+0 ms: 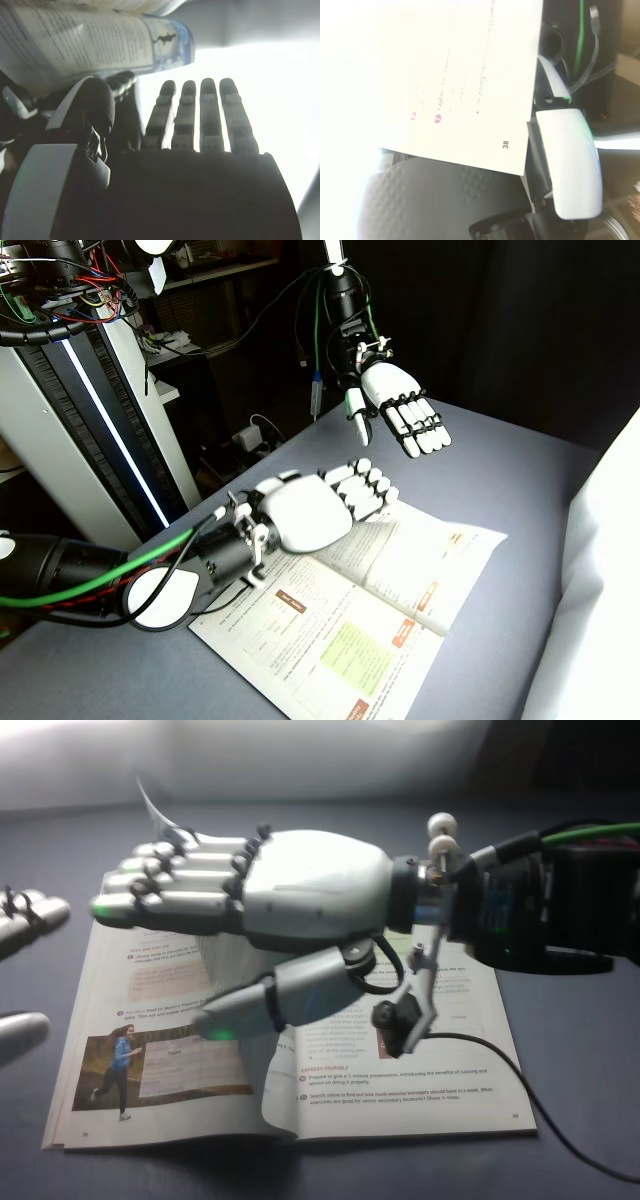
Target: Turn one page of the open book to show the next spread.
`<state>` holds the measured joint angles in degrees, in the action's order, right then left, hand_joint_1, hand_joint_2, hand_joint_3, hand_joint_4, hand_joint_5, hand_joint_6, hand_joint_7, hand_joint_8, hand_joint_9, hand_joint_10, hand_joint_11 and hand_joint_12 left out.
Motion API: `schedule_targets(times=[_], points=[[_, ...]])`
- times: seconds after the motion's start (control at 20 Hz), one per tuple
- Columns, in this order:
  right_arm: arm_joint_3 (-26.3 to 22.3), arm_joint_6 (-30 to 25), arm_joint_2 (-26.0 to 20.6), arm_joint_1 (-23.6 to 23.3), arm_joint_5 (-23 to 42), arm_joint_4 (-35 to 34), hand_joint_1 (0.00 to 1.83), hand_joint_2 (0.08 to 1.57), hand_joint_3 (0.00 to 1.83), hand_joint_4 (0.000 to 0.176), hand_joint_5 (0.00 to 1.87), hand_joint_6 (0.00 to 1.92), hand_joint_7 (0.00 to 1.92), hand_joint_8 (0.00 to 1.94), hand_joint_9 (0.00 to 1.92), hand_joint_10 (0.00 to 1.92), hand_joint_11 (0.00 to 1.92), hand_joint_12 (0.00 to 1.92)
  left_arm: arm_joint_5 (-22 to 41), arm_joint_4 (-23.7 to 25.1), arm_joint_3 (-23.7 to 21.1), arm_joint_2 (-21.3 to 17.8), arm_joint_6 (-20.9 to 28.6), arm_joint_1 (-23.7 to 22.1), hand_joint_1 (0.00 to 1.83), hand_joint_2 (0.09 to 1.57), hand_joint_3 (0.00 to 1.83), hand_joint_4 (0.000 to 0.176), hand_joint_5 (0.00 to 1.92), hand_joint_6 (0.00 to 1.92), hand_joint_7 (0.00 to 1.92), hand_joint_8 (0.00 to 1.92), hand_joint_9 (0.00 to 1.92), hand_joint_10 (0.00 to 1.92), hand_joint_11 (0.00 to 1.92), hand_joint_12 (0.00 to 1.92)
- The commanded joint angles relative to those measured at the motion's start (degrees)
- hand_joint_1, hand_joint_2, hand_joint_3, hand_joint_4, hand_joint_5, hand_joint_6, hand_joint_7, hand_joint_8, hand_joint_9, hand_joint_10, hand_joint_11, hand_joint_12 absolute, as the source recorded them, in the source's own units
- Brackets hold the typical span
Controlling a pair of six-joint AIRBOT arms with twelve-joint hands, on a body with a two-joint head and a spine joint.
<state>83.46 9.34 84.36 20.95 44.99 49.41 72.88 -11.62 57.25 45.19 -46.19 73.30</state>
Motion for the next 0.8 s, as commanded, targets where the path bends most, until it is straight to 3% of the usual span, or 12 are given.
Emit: schedule_targets(times=[0.0,0.35,0.75], points=[[-0.26,0.53,0.62,-0.98,7.51,-3.47,0.00,1.26,0.00,0.000,0.00,0.00,0.00,0.00,0.00,0.00,0.00,0.00,6.59,-0.93,0.52,0.27,0.50,-0.53,0.00,1.37,0.00,0.006,0.22,0.02,0.28,0.01,0.42,0.02,0.34,0.50],[-0.42,1.35,2.81,-4.22,15.28,-7.03,0.00,1.25,0.00,0.000,0.00,0.00,0.00,0.00,0.00,0.00,0.00,0.00,6.15,-0.19,1.77,1.67,1.11,-1.73,0.00,1.37,0.00,0.006,0.22,0.01,0.29,0.01,0.43,0.02,0.34,0.50],[-7.86,0.80,-9.13,-1.66,12.97,-3.23,0.00,1.25,0.00,0.000,0.00,0.00,0.00,0.00,0.00,0.00,0.00,0.00,9.55,-0.99,-0.34,-0.43,0.46,-1.52,0.00,1.37,0.00,0.006,0.22,0.01,0.29,0.01,0.43,0.01,0.34,0.50]])
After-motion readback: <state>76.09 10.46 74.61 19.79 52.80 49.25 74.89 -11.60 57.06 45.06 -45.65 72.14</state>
